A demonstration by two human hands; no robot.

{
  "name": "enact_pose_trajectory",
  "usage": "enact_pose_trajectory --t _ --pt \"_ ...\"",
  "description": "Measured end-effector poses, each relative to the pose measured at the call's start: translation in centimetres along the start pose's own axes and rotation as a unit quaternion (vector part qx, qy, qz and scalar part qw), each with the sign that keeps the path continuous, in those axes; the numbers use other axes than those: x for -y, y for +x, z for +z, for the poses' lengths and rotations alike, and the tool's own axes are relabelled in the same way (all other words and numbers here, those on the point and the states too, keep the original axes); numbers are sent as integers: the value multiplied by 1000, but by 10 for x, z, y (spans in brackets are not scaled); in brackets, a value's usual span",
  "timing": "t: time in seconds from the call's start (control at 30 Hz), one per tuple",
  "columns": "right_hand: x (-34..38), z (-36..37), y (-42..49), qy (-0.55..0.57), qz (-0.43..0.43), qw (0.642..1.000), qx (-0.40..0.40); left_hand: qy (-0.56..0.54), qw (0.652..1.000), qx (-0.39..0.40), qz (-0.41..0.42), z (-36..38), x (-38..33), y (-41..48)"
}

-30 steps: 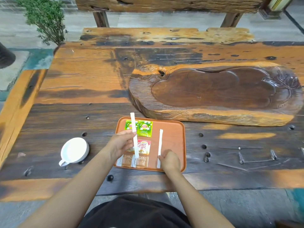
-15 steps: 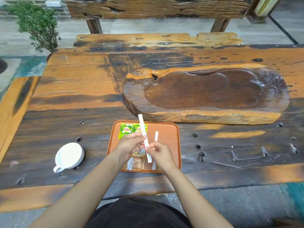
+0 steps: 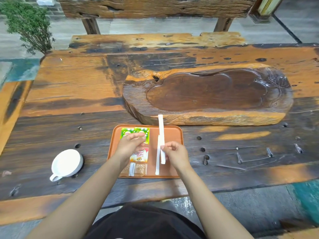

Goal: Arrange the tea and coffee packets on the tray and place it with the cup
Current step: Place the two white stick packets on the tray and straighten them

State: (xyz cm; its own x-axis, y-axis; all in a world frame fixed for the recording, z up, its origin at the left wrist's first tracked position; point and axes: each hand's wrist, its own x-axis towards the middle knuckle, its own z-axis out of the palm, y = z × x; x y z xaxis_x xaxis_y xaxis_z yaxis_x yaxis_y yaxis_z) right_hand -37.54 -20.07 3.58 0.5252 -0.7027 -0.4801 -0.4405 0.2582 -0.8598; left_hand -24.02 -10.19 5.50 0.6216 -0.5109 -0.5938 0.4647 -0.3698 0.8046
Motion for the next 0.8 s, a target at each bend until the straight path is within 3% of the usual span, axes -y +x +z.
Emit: enact_pose_trajectory --t 0.07,0.2,0.53,0.8 --pt "-11 -9 7 -18 48 998 -33 94 991 -90 24 -21 13 4" --pt "-38 -13 18 -120 107 985 -56 305 927 -216 36 -67 45 0" --pt "-55 5 17 -279 100 952 -71 341 922 -179 -40 -96 78 1" --pt "-58 5 12 -345 86 932 -73 360 916 -172 -45 -102 80 7"
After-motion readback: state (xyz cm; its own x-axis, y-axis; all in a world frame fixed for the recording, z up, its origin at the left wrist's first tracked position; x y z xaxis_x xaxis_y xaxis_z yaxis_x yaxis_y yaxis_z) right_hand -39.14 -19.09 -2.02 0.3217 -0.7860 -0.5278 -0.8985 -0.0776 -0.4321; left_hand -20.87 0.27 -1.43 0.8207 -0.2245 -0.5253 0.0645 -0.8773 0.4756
